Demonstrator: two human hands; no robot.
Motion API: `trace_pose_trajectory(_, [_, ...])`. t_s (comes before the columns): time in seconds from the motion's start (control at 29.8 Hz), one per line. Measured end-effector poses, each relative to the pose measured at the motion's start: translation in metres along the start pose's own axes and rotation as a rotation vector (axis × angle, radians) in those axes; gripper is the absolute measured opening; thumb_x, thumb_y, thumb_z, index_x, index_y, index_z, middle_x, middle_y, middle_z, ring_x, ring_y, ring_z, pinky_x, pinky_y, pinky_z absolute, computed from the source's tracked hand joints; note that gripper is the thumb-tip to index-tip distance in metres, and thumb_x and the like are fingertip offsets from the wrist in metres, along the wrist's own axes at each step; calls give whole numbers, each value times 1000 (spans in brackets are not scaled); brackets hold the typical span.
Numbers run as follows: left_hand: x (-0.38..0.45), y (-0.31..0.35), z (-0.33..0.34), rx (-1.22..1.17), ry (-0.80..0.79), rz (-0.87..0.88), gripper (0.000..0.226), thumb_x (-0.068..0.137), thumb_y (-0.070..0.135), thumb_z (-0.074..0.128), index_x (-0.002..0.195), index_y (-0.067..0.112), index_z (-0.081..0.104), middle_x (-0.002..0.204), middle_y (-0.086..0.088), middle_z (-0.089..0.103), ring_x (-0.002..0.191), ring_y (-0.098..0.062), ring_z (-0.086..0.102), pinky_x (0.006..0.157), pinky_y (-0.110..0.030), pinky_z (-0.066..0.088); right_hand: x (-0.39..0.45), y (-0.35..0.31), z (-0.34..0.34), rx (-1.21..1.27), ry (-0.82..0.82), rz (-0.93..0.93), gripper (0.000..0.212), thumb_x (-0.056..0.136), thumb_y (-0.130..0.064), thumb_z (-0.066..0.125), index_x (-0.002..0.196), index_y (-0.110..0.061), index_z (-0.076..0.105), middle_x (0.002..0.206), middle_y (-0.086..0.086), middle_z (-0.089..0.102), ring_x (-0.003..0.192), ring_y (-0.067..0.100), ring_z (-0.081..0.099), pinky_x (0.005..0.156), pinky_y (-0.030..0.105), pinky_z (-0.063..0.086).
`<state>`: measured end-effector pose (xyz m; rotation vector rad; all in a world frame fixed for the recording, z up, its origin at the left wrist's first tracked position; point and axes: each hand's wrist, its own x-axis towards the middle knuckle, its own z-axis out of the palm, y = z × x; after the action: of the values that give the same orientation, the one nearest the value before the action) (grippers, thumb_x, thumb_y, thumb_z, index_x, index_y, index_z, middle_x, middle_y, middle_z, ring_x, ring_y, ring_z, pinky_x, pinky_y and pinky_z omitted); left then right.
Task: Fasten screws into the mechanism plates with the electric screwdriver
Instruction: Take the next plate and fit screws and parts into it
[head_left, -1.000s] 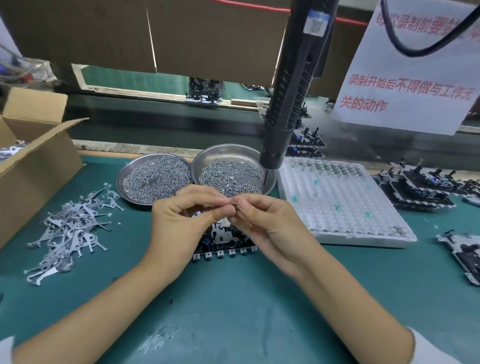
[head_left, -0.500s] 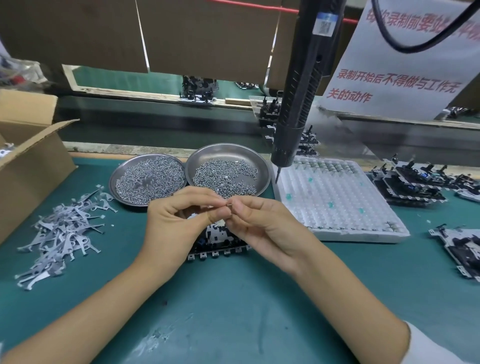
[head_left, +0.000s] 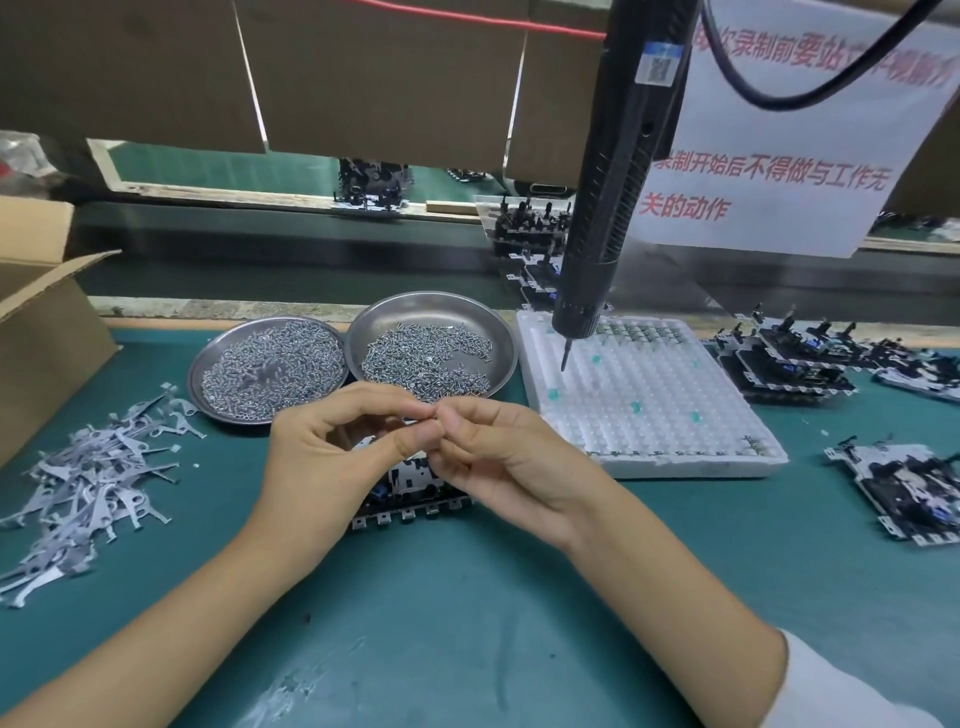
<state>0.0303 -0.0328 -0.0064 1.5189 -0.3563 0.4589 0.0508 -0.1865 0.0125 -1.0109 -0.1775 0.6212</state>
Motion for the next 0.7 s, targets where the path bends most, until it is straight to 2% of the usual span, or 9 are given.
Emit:
trace_pose_trajectory(0.07, [0, 2, -1, 22, -2, -3, 17, 61, 23, 77, 78, 26, 76, 79, 7, 72, 74, -6, 67, 71, -15, 51, 0, 0, 0, -23, 12, 2, 6, 89, -7, 55, 90, -5, 60, 66, -3, 67, 58, 1, 61, 72, 16, 52])
trace_pose_trajectory(0.17, [-1, 4, -1, 74, -5, -3, 19, 63, 23, 77, 83, 26, 76, 80, 4, 73, 75, -9, 68, 72, -15, 51, 0, -2, -2, -77, 49, -5, 7, 79, -11, 64, 84, -8, 66, 78, 5, 66, 65, 8, 62, 70, 18, 53])
trace_pose_trajectory(0.27, [-2, 6, -1, 103, -10, -13, 24, 65, 24, 76, 88, 28, 75, 82, 2, 73, 75, -10, 68, 73, -17, 51, 0, -3, -4, -131, 51, -13, 4, 73, -14, 68, 77, -13, 69, 76, 2, 68, 69, 9, 64, 70, 19, 53])
trace_pose_trajectory(0.34, [-3, 8, -1, 125, -22, -18, 25, 68, 25, 74, 93, 31, 74, 85, 3, 72, 79, -11, 67, 76, -19, 52, 0, -6, -5, -172, 43, -12, 9, 73, -17, 68, 81, -12, 69, 79, 3, 69, 72, 10, 65, 70, 19, 52])
trace_pose_trajectory(0.4, [-4, 8, -1, 145, -25, -20, 24, 71, 25, 71, 94, 33, 74, 89, 4, 72, 84, -10, 67, 78, -18, 51, -1, -14, -7, -261, 30, 7, 13, 76, -18, 68, 85, -9, 67, 79, 4, 68, 71, 11, 64, 70, 19, 53])
trace_pose_trajectory(0.5, [-3, 7, -1, 135, 36, -51, 20, 74, 22, 69, 89, 33, 75, 87, 8, 73, 81, -5, 67, 74, -12, 50, -13, -38, -20, -474, 54, 14, 7, 79, -15, 67, 83, -10, 68, 74, 3, 69, 67, 11, 64, 68, 19, 53])
trace_pose_trajectory(0.6, [-1, 5, -2, 52, 133, -130, 14, 71, 27, 70, 84, 30, 76, 83, 6, 75, 80, -10, 70, 77, -16, 53, -38, -72, -48, -811, 262, -59, 4, 84, -8, 68, 85, -12, 70, 76, 1, 71, 69, 11, 64, 67, 21, 54])
trace_pose_trajectory(0.7, [1, 3, -3, 65, 160, -146, 19, 69, 35, 69, 86, 27, 73, 82, 5, 74, 79, -9, 69, 80, -19, 54, -68, -103, -86, -1351, 583, -88, 11, 87, -6, 65, 89, -16, 71, 83, 2, 71, 74, 16, 65, 66, 27, 52])
